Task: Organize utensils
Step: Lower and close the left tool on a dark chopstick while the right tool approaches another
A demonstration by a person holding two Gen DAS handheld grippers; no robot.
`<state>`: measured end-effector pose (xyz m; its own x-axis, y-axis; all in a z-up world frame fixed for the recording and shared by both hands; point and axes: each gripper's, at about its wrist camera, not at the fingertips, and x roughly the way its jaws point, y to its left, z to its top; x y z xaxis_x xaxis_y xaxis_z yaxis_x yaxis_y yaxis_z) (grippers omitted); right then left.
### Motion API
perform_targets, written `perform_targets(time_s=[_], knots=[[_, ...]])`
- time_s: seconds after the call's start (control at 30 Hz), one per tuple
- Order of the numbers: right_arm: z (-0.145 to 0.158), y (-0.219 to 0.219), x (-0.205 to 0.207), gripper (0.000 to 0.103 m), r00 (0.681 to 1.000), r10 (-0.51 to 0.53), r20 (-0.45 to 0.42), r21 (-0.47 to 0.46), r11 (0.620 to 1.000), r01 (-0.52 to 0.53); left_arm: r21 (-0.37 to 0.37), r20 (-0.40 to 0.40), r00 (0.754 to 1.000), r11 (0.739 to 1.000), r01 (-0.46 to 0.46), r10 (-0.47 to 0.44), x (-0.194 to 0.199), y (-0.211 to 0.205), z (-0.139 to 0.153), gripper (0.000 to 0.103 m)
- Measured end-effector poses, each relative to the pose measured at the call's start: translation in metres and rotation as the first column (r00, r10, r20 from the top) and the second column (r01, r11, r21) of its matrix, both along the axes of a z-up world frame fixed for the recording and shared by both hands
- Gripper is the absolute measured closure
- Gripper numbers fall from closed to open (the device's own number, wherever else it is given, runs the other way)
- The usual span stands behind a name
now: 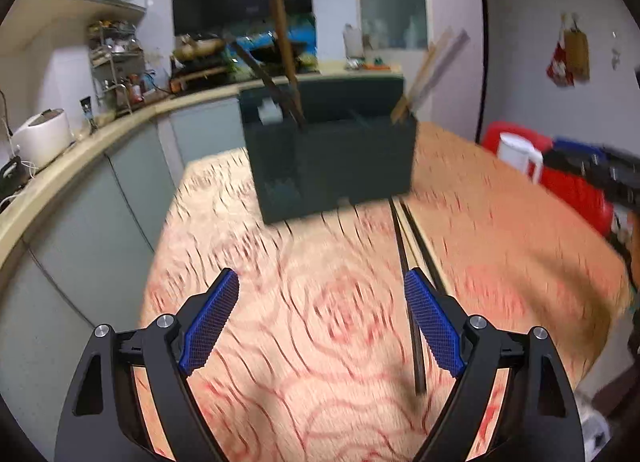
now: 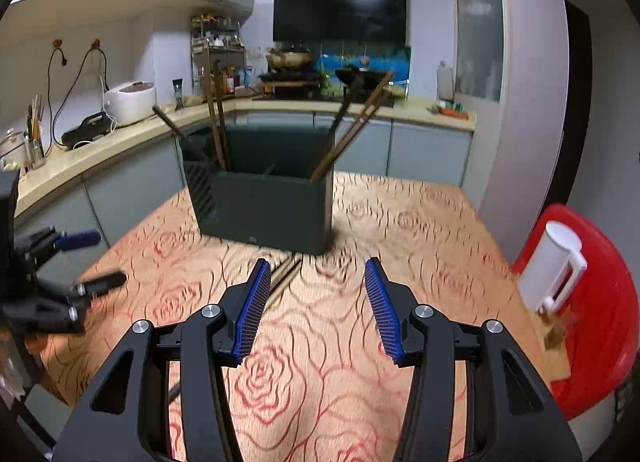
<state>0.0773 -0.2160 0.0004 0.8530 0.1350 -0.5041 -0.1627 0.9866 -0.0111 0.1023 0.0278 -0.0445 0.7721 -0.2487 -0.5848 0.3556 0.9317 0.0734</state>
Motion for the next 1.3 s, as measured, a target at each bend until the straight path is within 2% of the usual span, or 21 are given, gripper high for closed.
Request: perform_targets(time_s=[0.13, 0.33, 0.6, 0.67, 0.73, 0.9, 1.3], knots=[[-0.010, 0.000, -0.003, 0.055, 1.000, -0.002, -0.028, 0.012, 1.000, 0.002, 0.017, -0.045, 0.997, 0.998, 0.062, -0.061, -0.015, -0.011, -0.025, 0.024], [-0.028, 0.005, -0.010, 0.055, 0.998, -0.004, -0.059, 0.006, 1.000, 0.004, 0.041, -0.101, 0.986, 0.990, 0.135, -0.131, -0.024, -0.028, -0.047, 0.047], [-0.057, 0.016, -0.018, 0.055, 0.993, 0.025, -0.119, 0.002, 1.000, -0.025, -0.001, -0.162, 0.973, 0.986, 0.168, -0.166, -0.017, -0.031, -0.057, 0.063], [-0.065, 0.023, -0.020, 0.055, 0.989, 0.047, -0.138, 0.001, 0.999, -0.048, -0.008, -0.176, 0.970, 0.985, 0.171, -0.170, -0.016, -0.030, -0.059, 0.069], [-0.072, 0.029, -0.023, 0.055, 0.986, 0.070, -0.153, -0.003, 0.997, -0.072, 0.003, -0.181, 0.970, 0.986, 0.166, -0.163, -0.015, -0.032, -0.060, 0.081], [-0.085, 0.045, -0.026, 0.055, 0.977, 0.109, -0.184, -0.020, 0.993, -0.115, 0.004, -0.182, 0.974, 0.991, 0.137, -0.134, -0.011, -0.027, -0.060, 0.094], [-0.100, 0.078, -0.023, 0.055, 0.961, 0.165, -0.221, -0.063, 0.981, -0.183, -0.012, -0.187, 0.977, 0.994, 0.106, -0.106, -0.008, -0.021, -0.060, 0.094]])
